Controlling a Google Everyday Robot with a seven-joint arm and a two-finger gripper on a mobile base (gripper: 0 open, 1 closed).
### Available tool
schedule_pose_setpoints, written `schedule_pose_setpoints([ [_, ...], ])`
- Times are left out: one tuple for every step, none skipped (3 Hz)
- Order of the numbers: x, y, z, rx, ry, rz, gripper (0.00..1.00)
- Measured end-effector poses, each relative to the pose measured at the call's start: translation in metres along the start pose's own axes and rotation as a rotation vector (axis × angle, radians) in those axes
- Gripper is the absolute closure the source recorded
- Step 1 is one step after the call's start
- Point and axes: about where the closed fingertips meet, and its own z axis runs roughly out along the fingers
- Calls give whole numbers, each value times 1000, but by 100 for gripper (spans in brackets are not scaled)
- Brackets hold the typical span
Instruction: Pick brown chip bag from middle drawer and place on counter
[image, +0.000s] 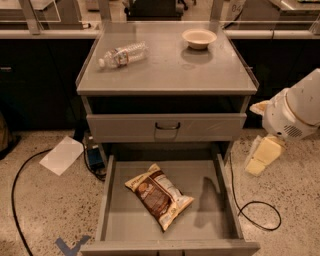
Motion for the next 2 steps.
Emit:
schedule_pose_setpoints([
  [-1, 33, 4, -14, -8, 14, 0],
  [-4, 78, 17, -26, -31, 43, 0],
])
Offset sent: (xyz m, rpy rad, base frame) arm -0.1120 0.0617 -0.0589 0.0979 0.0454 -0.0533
